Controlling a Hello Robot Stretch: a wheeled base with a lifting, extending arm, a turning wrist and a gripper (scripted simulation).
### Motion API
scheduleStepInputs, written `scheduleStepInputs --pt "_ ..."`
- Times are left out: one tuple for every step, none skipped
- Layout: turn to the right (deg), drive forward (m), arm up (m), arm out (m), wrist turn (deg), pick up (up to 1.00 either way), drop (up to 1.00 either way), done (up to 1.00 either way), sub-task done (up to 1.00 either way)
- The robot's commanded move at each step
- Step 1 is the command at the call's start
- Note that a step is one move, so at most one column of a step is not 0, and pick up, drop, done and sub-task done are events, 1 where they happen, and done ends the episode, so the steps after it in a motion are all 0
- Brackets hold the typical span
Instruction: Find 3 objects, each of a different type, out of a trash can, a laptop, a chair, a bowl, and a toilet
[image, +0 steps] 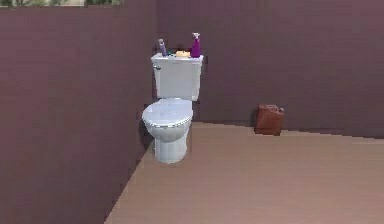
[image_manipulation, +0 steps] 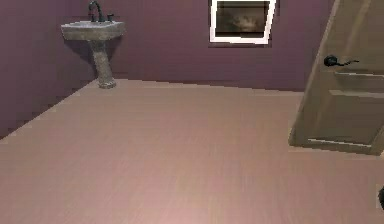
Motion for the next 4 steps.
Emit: scheduleStepInputs --pt "0.0 0.80 0.00 0.00 0.0 0.00 0.00 0.00 0.00" --pt "-12.0 0.00 0.00 0.00 0.0 0.00 0.00 0.00 0.00" --pt "0.0 0.00 0.00 0.00 0.0 0.00 0.00 0.00 1.00" --pt "45.0 0.00 0.00 0.00 0.0 0.00 0.00 0.00 0.00"
